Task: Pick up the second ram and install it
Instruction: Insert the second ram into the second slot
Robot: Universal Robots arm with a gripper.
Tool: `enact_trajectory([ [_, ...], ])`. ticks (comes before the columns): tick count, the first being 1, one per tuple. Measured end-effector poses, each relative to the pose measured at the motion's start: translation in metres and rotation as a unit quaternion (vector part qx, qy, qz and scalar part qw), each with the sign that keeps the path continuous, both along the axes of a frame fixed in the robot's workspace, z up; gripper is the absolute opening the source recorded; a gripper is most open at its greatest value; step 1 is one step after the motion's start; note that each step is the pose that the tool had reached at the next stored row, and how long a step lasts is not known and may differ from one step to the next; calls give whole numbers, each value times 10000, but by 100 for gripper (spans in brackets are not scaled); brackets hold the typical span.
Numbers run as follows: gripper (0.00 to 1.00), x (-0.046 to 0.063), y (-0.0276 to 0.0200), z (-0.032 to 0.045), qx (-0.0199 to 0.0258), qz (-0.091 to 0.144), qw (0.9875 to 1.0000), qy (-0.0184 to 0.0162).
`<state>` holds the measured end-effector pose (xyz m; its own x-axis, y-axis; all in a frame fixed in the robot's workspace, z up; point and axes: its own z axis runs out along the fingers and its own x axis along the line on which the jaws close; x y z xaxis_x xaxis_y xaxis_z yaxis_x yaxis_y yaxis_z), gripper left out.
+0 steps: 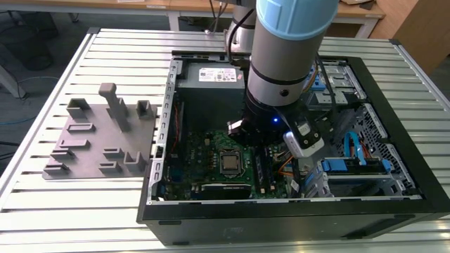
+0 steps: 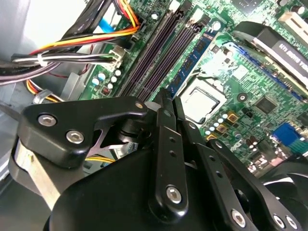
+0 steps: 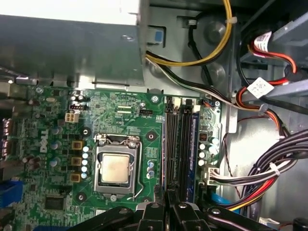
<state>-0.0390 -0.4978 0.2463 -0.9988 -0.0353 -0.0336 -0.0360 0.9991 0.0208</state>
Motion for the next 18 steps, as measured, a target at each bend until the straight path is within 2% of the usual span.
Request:
enact_trajectory([
  [7,14,30,3,-75,0,-190,9998,0],
  [13,14,51,12,-169,2,-272,9996,0],
  [18,14,66,25,-207,1,-308,9995,0],
])
